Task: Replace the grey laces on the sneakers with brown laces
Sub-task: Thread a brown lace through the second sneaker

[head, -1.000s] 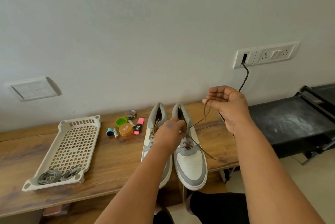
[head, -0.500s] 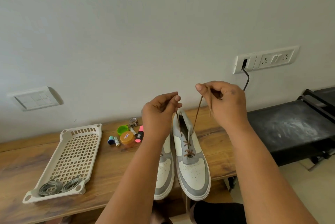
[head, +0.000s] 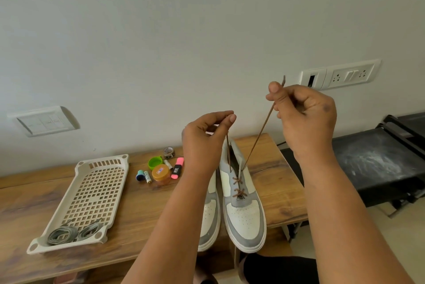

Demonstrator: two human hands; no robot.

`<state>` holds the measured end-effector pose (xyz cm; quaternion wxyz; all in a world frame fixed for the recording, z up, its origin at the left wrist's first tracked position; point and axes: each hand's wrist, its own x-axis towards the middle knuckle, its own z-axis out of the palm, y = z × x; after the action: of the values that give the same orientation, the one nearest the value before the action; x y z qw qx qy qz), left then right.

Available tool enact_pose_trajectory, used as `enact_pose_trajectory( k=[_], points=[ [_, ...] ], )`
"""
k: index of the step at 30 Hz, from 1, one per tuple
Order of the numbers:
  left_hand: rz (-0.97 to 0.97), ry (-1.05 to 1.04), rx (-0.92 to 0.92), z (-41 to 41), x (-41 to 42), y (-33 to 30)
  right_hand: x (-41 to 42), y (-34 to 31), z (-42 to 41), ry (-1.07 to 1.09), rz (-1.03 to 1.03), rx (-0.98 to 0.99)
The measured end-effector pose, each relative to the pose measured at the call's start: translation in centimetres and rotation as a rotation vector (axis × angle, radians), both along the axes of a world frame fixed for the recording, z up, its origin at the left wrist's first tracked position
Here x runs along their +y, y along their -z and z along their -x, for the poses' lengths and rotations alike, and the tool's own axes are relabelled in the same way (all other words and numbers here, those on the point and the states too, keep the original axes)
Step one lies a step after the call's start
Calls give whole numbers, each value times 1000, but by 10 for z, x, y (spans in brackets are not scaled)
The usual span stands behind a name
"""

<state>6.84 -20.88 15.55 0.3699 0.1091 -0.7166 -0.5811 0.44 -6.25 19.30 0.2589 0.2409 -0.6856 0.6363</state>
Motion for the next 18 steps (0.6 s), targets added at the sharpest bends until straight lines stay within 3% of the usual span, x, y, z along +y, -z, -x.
enact_pose_trajectory(
  k=[3, 6, 10, 12, 16, 18],
  points=[
    [26, -44, -24, -2, -2, 1, -1, 0, 0, -2, 19, -11],
    [-116, 22, -28, -2, -7, 4, 1, 3, 4, -16, -24, -87],
    [-180, 28, -158, 0, -17, 23, 6, 26, 18, 20, -336, -170],
    [-66, -13, -279, 2, -22, 37, 8, 40, 24, 50, -460, -199],
    [455, -38, -589, 3, -31, 67, 8, 74, 37, 15, -686, -364],
    [526, 7, -669, 4, -30, 86, 6, 93, 43, -63, -803, -479]
  ],
)
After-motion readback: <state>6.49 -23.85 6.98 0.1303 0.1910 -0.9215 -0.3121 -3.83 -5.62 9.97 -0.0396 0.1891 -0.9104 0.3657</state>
